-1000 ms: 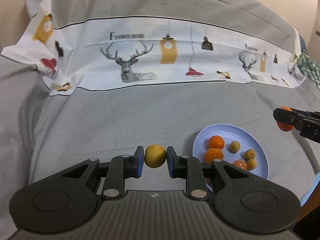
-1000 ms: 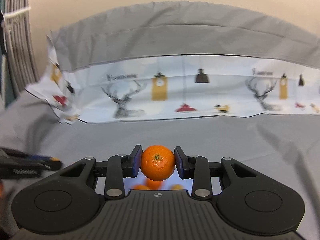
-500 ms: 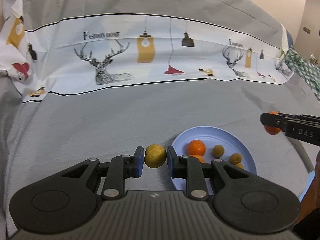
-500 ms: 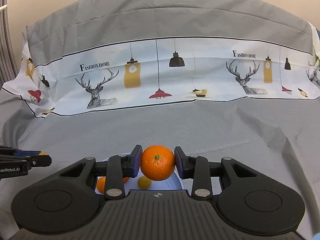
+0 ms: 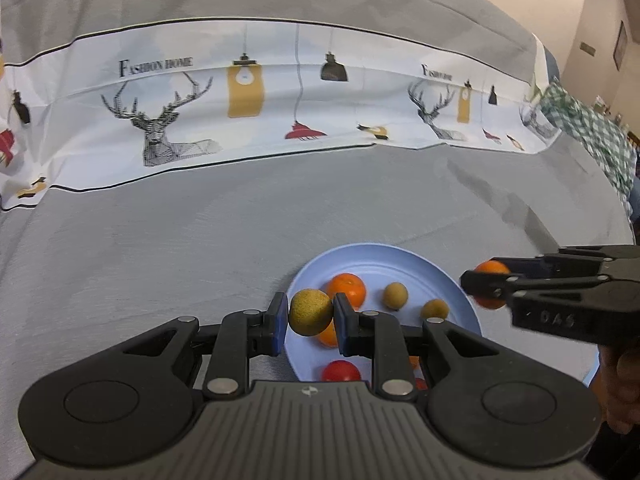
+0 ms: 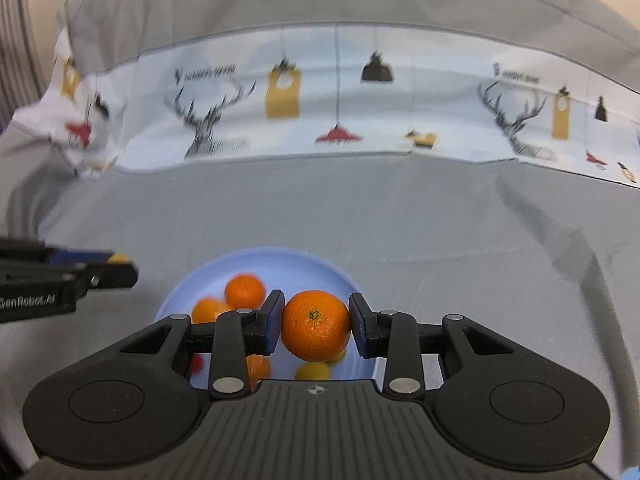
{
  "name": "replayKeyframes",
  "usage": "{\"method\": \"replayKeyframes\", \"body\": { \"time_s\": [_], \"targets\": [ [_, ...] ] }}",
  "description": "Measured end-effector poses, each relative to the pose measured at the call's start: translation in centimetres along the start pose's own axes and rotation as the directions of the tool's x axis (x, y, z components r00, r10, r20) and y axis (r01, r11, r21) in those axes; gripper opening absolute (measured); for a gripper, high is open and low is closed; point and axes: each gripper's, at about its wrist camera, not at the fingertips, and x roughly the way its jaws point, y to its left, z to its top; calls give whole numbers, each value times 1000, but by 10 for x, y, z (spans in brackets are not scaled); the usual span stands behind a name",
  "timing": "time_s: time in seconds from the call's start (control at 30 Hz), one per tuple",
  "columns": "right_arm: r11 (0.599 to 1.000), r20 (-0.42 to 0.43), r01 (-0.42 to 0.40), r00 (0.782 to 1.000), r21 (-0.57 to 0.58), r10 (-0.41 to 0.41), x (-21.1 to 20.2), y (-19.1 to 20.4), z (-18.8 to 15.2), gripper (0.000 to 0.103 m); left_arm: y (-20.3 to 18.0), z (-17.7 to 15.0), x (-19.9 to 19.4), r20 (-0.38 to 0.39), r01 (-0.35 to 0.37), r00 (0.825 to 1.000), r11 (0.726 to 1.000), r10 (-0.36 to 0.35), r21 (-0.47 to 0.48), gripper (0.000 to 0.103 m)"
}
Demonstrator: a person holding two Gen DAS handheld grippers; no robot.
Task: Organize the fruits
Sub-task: 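Carry the lime and the tangerine over the blue plate, then open the right tool to drop the tangerine while the left tool releases the lime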
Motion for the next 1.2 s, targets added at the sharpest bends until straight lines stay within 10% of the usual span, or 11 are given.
{"method": "replayKeyframes", "body": {
  "time_s": [1.2],
  "targets": [
    [998, -133, 6, 991, -63, -14, 20, 8, -5, 37, -36, -11, 30, -45, 11, 999, 993, -6, 118, 27]
  ]
}}
